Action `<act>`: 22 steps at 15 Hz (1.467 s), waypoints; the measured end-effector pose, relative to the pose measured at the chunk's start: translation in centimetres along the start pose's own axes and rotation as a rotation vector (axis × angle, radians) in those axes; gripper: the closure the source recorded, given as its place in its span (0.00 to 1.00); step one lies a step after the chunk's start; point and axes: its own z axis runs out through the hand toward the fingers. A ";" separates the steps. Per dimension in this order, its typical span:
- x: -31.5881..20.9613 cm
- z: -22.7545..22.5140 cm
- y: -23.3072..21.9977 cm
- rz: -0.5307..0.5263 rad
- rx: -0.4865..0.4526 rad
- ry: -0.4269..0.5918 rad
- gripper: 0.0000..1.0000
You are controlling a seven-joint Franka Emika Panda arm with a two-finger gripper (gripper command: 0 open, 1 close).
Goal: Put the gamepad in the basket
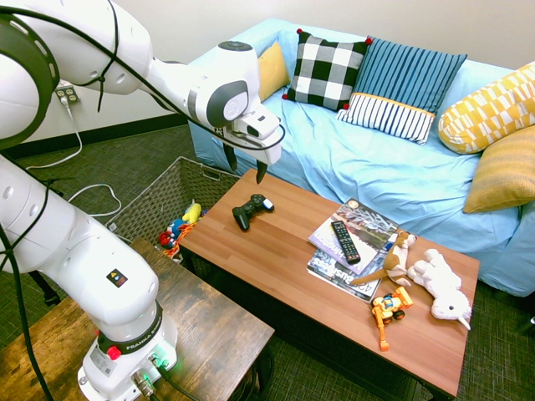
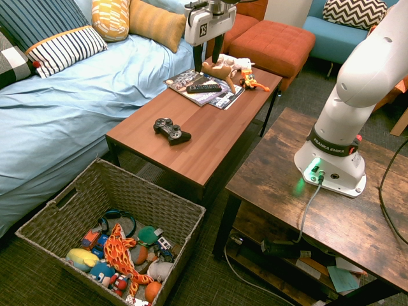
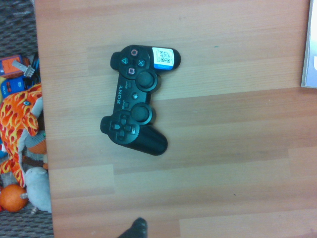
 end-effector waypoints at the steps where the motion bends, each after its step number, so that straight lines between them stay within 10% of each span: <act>1: 0.0 0.1 0.0 0.000 -0.001 -0.001 0.00; 22: 3.2 21.8 -13.9 0.111 -0.121 -0.115 0.00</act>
